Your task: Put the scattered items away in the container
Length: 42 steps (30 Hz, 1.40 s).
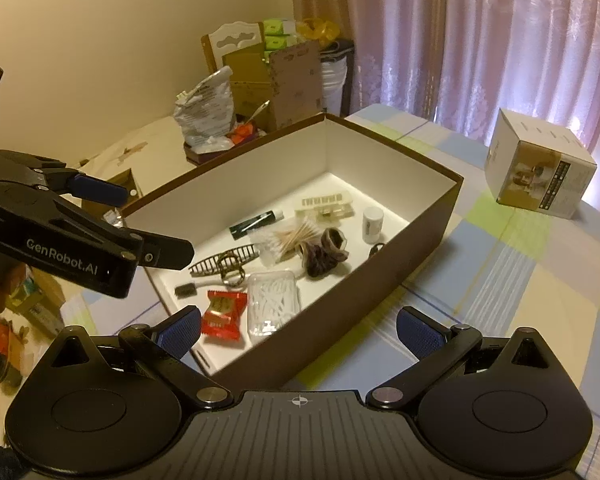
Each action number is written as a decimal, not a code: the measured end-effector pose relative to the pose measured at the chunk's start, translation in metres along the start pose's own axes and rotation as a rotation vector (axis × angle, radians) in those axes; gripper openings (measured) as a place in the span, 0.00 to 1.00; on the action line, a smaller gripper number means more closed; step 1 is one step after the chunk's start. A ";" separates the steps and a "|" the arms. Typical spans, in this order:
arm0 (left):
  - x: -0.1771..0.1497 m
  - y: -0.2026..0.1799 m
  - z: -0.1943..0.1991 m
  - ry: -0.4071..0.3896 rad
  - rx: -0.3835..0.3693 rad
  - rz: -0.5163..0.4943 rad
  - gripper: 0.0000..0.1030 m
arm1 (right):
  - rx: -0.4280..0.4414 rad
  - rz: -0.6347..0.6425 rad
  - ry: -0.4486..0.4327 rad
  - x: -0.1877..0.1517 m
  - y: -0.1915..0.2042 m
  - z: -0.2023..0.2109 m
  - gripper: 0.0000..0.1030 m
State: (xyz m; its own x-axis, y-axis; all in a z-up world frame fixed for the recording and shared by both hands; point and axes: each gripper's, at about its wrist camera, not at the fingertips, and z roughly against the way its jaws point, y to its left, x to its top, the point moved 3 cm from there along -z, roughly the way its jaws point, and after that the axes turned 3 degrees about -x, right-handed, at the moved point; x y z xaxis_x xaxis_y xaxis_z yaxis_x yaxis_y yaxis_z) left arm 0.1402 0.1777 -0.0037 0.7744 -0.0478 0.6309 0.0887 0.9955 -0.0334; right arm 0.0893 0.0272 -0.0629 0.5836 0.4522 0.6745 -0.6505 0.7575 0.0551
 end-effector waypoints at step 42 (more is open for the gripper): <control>-0.061 -0.092 0.045 -0.003 0.155 0.106 0.98 | 0.109 0.103 -0.024 -0.058 -0.032 0.060 0.98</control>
State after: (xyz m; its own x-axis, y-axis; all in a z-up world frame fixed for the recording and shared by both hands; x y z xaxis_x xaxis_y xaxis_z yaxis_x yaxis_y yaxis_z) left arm 0.0570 0.0924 -0.0044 0.7726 0.0577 0.6322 -0.0910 0.9956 0.0203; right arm 0.0474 -0.0515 -0.0593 0.5005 0.5123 0.6980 -0.7559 0.6515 0.0638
